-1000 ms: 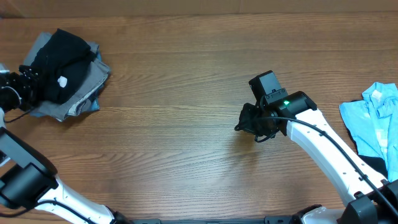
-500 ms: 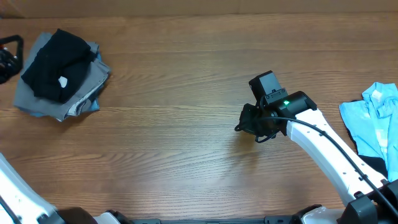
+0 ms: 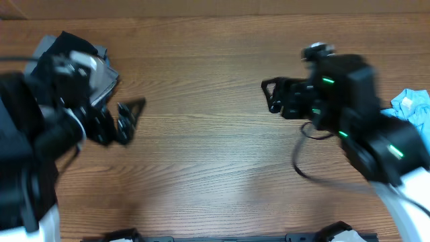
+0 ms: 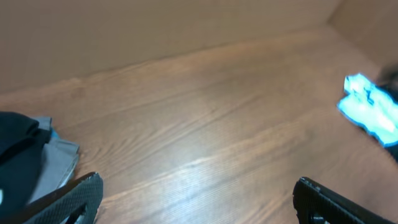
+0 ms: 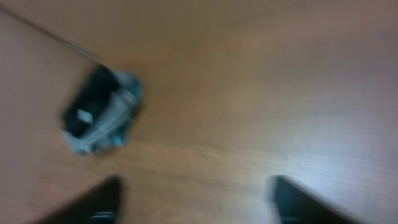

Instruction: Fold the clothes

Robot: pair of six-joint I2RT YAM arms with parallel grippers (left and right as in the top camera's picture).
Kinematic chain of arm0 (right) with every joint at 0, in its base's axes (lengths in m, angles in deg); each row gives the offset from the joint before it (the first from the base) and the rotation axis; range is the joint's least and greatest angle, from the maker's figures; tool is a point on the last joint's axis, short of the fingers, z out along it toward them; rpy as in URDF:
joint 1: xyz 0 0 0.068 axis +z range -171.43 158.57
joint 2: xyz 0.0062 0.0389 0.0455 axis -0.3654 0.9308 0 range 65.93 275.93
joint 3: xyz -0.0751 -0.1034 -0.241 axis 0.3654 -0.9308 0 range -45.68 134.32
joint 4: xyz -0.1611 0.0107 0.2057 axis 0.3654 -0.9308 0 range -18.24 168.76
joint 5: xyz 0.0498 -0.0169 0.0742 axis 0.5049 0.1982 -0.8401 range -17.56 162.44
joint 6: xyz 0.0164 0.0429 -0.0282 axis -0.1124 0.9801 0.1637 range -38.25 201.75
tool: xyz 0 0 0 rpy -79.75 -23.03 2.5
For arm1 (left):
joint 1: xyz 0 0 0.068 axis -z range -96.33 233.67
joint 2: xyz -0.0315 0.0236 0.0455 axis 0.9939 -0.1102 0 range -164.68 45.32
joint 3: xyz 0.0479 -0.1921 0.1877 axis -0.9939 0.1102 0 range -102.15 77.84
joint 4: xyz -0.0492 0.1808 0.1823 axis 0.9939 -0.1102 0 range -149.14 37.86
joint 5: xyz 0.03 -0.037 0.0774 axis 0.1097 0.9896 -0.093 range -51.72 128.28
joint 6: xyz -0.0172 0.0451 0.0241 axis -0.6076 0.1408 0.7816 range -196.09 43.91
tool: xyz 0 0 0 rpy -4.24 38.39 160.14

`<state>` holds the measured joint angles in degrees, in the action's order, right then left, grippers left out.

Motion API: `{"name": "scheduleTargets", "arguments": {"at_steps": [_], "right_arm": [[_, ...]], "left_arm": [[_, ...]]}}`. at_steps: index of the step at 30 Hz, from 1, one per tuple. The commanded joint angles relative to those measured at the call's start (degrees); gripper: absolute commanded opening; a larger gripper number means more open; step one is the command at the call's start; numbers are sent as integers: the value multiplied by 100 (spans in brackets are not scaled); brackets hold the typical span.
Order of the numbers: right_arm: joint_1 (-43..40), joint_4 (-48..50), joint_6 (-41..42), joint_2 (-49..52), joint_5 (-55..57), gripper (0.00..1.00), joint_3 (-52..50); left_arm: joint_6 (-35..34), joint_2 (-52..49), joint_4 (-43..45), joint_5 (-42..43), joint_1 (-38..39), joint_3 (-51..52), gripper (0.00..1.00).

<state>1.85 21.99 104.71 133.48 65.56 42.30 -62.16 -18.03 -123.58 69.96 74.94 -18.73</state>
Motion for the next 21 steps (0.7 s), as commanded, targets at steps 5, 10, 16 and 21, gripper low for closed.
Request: {"name": "scheduleTargets", "arguments": {"at_steps": [5,10,16,21], "right_arm": [[-22,201,-396,-1069,87,100,553],[-22,81,-389,-1388,83,100,553],[-22,-442,-387,-1360,81,100,546],[-22,-680,-356,-1353,79,100,546]], "left_arm": [[-579,664,-1141,-2074,992,-136,100],[-586,614,-1517,-2098,992,-129,100],[-581,562,-1515,-2072,992,-129,100],[-581,562,-1515,-2072,992,-129,100]]}}
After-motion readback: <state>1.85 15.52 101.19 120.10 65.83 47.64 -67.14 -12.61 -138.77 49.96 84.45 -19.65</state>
